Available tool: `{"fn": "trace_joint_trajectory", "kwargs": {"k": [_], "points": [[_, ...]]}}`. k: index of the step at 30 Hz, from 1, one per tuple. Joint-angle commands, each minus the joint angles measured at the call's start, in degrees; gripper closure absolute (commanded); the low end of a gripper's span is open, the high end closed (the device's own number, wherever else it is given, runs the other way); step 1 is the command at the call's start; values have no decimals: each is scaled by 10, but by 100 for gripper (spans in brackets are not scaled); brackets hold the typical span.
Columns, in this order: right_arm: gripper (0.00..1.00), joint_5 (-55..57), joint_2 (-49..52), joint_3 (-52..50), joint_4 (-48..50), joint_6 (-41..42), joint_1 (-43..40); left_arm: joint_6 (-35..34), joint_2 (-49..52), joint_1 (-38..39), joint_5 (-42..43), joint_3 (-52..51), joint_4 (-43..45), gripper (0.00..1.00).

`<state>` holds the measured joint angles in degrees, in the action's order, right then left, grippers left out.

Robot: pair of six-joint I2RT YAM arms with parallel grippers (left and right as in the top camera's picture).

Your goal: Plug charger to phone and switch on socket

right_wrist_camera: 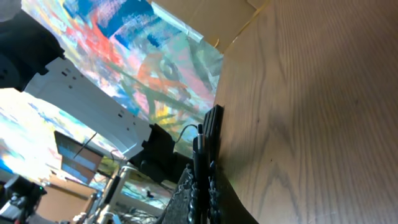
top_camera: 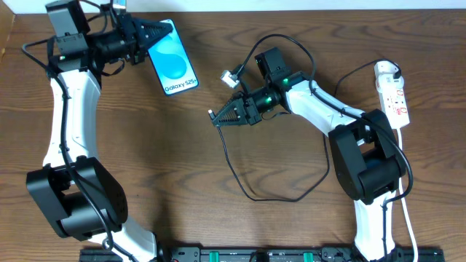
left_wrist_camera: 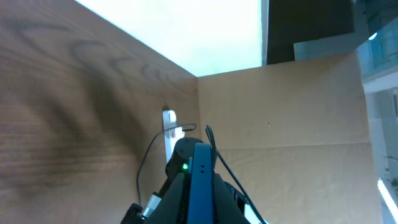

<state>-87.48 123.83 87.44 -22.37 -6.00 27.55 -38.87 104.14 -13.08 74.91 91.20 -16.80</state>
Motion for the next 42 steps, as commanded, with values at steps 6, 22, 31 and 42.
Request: {"fn": "trace_joint_trajectory", "kwargs": {"k": [6,22,31,42], "points": [[99,-20,-6,-1,117,139,7,28,-10,10,13,-1,5,93],[99,-20,-7,-1,435,427,30,75,-10,12,-25,-1,71,93],[99,-20,-7,-1,611,571,32,-6,-10,12,-53,-1,113,93],[99,-20,-7,-1,785,718,37,-157,-10,12,-13,-1,254,93]]}}
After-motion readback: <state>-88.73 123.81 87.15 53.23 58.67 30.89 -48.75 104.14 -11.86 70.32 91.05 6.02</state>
